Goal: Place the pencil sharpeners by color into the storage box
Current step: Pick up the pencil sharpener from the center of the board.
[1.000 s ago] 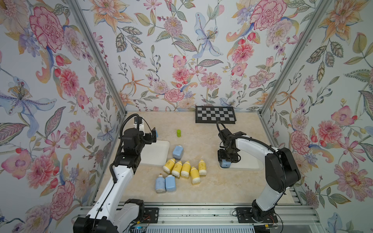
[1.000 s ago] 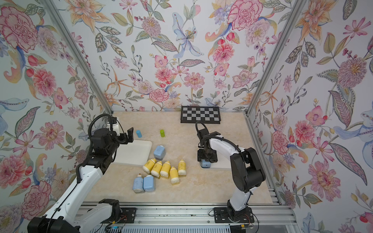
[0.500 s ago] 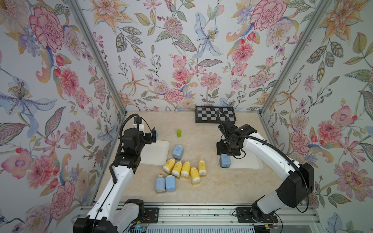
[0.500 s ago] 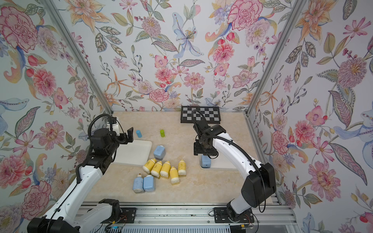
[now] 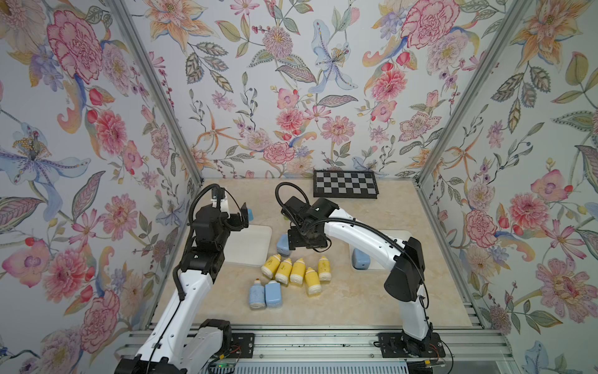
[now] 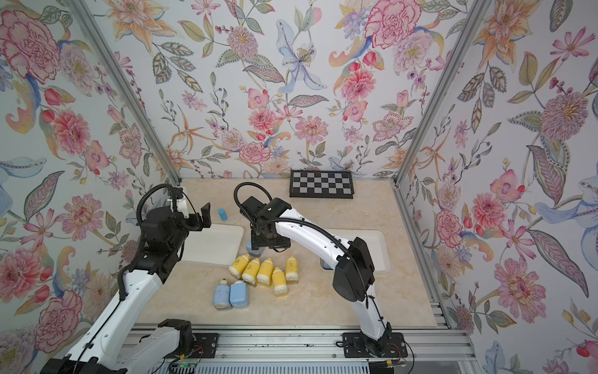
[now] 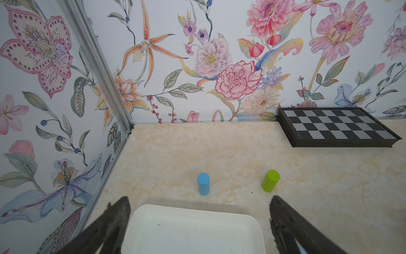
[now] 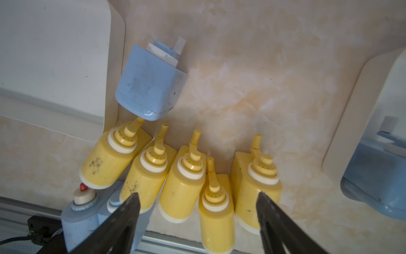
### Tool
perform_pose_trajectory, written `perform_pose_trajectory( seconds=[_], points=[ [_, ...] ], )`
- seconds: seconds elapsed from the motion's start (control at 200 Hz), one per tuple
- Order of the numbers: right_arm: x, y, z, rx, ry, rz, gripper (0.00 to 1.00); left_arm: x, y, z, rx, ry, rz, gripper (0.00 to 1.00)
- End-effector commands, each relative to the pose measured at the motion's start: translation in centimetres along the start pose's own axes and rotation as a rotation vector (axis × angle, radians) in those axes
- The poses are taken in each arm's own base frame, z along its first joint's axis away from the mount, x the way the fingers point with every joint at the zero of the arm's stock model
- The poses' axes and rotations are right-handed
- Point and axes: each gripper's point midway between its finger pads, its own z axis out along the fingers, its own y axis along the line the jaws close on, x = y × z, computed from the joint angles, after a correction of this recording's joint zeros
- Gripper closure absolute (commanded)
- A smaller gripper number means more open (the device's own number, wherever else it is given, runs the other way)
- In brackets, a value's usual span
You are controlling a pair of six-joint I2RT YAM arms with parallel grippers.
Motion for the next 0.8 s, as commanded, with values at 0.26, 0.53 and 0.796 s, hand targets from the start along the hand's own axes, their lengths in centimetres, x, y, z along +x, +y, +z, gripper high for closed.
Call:
perform_pose_trajectory(
  seconds=[0.26,0.53,0.796],
  points=[
    [-1.3,4.5,5.9,-0.040,0.073,0.081,0.14,0.0,0.4,-0.7,-0.026,-0.019,0.024,0.01],
    [-2.8,4.4,7.8,-0.047,0.077,0.116,0.14,0.0,0.3,-0.8,-0.022,-0.023,0.022,0.01],
    [-4.3,3.7,9.2,-0.064,0.093,0.146,0.14,0.0,0.4,-0.8,-0.026,-0.024,0.027,0.00]
  ],
)
